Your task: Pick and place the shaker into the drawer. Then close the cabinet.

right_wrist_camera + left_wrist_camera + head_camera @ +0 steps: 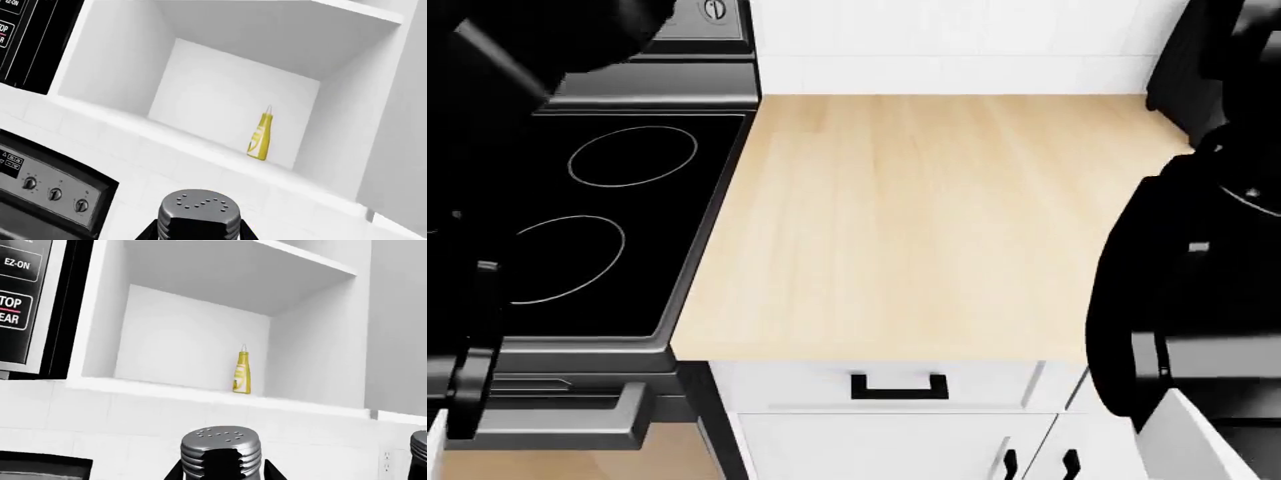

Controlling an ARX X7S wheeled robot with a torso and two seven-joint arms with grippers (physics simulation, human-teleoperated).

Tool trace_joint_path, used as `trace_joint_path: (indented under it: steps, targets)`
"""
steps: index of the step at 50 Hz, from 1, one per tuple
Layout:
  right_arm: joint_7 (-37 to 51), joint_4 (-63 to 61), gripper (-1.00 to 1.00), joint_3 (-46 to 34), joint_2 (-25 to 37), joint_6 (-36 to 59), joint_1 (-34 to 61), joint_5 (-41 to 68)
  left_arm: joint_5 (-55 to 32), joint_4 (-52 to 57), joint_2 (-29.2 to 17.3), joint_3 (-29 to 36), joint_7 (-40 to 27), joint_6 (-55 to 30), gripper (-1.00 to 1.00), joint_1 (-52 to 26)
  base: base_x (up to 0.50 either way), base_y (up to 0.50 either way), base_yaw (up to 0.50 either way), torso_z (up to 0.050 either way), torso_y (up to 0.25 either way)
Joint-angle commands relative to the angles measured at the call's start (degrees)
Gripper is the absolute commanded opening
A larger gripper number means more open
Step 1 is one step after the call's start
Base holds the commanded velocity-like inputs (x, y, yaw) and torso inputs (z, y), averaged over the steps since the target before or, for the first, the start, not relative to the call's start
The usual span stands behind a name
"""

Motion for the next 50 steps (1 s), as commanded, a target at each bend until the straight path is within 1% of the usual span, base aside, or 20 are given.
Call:
trace_joint_path:
  steps: [1,4,9,18,27,31,40,45,50]
  targets:
    - [-0.07,-15.57,-1.00,-0.82,1.10,8.80,-12.39,-2.49,-3.82,15.35,-5.58,0.92,-8.06,-0.96,-1.00,14.07,0.00,0.00,0.00,0.000,0.000]
    - [-0.03,-16.68,-1.00,-1.27,1.27,9.53,-13.48,-2.60,-0.83,16.31,-6.09,2.38,-7.35,-0.26,-1.00,15.01,0.00,0.00,0.00,0.000,0.000]
    - [0.64,-17.87,-1.00,-0.46,1.13,9.73,-16.03,-2.59,0.95,17.74,-6.36,3.32,-6.97,0.98,-1.00,17.27,0.00,0.00,0.00,0.000,0.000]
    - [1.24,-19.50,-1.00,-0.20,0.79,10.86,-20.17,-2.25,-0.31,19.52,-7.67,3.40,-8.34,1.73,-1.00,22.82,0.00,0.00,0.00,0.000,0.000]
    - [0.93,-22.02,-1.00,-0.15,0.83,12.78,-23.21,-1.82,1.72,21.51,-8.78,4.23,-9.07,3.29,-1.00,26.93,0.00,0.00,0.00,0.001,0.001]
    - [1.32,-22.43,-1.00,0.43,0.61,12.46,-24.58,-1.59,1.05,21.76,-9.15,4.49,-9.02,3.29,-1.00,28.54,0.00,0.00,0.00,0.000,0.000]
    - [2.27,-26.61,-1.00,2.66,0.08,12.42,-32.02,-1.36,3.95,22.43,-11.87,6.29,-8.51,4.47,-1.00,34.28,0.00,0.00,0.00,0.000,0.000]
    - [2.69,-28.97,-1.00,3.93,-0.37,12.50,-35.36,-1.11,4.51,23.24,-13.22,6.28,-8.67,5.07,-1.00,36.13,0.00,0.00,0.00,0.000,0.000]
    - [2.97,-30.69,-1.00,4.26,-0.57,13.34,-36.72,-0.76,4.62,24.20,-13.65,6.36,-8.78,5.33,-1.00,36.92,0.00,0.00,0.00,0.000,0.002]
